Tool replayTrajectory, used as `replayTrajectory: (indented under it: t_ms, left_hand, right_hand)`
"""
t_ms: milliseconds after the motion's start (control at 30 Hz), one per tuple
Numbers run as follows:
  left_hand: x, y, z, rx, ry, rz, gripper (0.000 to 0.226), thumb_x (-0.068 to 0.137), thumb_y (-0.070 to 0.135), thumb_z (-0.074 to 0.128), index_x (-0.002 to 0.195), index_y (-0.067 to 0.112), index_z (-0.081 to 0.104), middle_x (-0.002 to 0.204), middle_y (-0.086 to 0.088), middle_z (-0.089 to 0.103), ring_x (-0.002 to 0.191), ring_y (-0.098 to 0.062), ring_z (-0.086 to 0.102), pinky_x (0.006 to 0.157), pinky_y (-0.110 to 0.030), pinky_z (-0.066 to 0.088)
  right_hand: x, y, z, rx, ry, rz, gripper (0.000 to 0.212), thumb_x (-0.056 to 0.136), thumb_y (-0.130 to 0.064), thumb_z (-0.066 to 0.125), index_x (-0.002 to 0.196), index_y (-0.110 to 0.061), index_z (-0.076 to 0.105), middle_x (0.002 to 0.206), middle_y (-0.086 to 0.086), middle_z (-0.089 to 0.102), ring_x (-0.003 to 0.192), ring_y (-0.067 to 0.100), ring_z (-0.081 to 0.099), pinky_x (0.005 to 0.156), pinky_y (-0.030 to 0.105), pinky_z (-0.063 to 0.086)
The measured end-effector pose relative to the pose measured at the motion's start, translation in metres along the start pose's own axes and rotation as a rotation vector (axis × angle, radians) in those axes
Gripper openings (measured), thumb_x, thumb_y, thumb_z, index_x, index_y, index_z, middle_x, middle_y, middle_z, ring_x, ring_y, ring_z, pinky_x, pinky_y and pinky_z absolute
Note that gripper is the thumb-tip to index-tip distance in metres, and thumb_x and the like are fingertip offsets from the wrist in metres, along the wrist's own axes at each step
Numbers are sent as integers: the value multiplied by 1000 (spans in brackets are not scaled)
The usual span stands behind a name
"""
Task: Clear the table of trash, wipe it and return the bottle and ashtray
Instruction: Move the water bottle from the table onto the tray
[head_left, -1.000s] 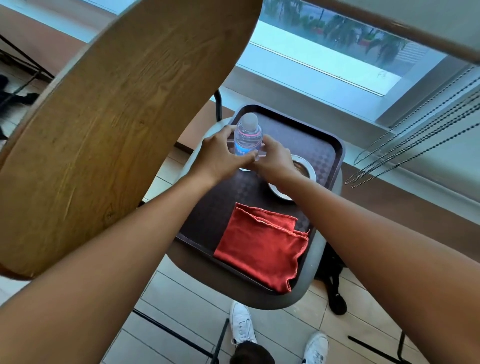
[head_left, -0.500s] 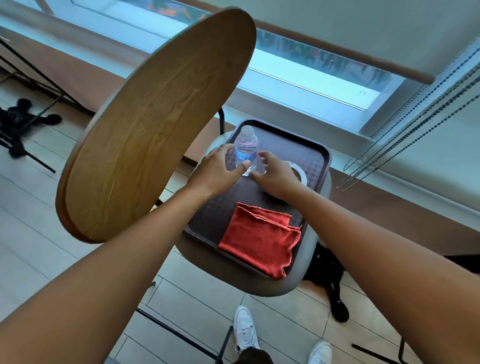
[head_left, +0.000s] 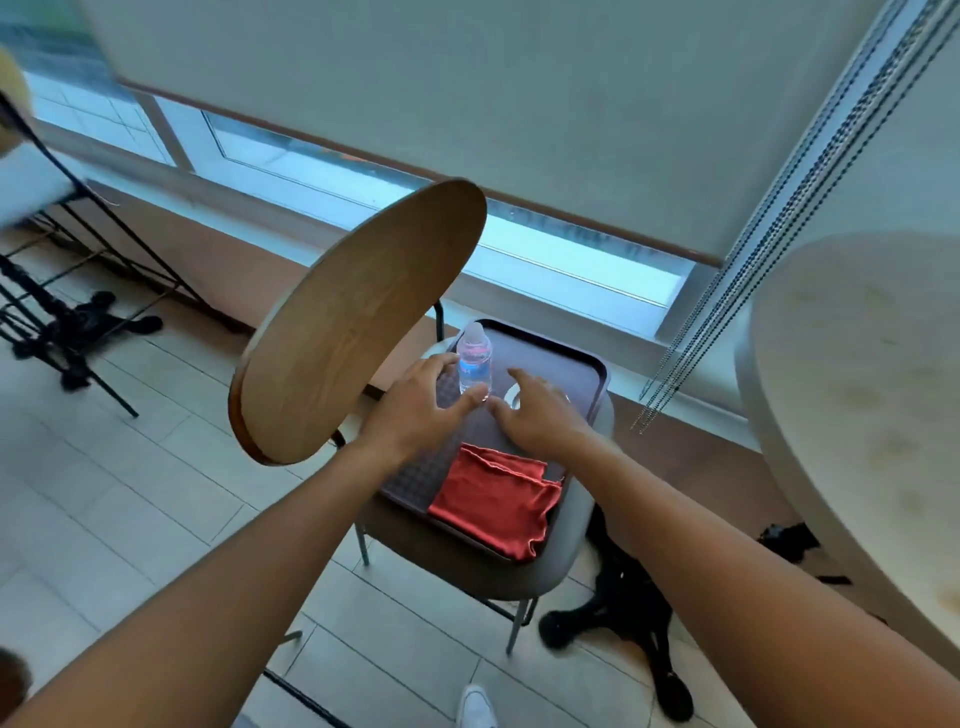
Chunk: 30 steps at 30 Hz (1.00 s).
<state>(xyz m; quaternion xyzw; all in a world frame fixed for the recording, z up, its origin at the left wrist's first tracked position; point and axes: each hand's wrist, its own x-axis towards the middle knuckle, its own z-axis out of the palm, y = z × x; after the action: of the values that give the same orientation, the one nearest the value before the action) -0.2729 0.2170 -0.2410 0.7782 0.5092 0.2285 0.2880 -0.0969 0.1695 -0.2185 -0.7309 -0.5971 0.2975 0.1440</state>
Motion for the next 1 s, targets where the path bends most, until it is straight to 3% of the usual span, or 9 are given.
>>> replayTrajectory:
  t_ms: [200, 333, 467, 767, 1000]
  left_hand:
    - [-12, 53, -26, -3, 71, 94, 65, 87, 63, 60, 136, 22, 53, 133, 3, 60, 122, -10, 56, 100, -28, 46]
    - [-23, 93, -39, 69, 120, 150, 64, 89, 63, 58, 137, 23, 51, 137, 3, 57, 125, -12, 53, 101, -29, 44]
    - [-37, 132, -43, 116, 169, 193, 64, 89, 65, 55, 140, 27, 47, 140, 5, 55, 126, -13, 53, 98, -27, 42]
    - [-81, 186, -24, 82, 228, 159, 62, 90, 67, 52, 139, 28, 48, 138, 5, 56, 124, -8, 52, 94, -21, 40]
    - [-110, 183, -12, 45, 263, 79, 57, 91, 60, 56, 135, 23, 52, 133, 4, 59, 121, -10, 55, 98, -28, 46]
  right_hand:
    - [-37, -15, -41, -11, 64, -21, 68, 100, -49, 49, 156, -14, 30, 159, 13, 35, 146, 29, 34, 114, 40, 30]
    - [-64, -20, -69, -10, 132, -78, 65, 100, -50, 50, 153, -16, 33, 156, 13, 38, 142, 30, 39, 111, 43, 35]
    - [-91, -18, -88, -14, 161, -139, 69, 99, -50, 52, 156, -17, 30, 161, 10, 32, 147, 29, 32, 115, 45, 31]
    - [-144, 6, -97, 66, 169, -256, 56, 97, -49, 55, 146, -25, 42, 152, 6, 46, 137, 27, 47, 109, 44, 42]
    - [-164, 18, -91, 46, 112, -291, 56, 101, -43, 53, 150, -19, 38, 155, 8, 42, 141, 26, 39, 111, 39, 33]
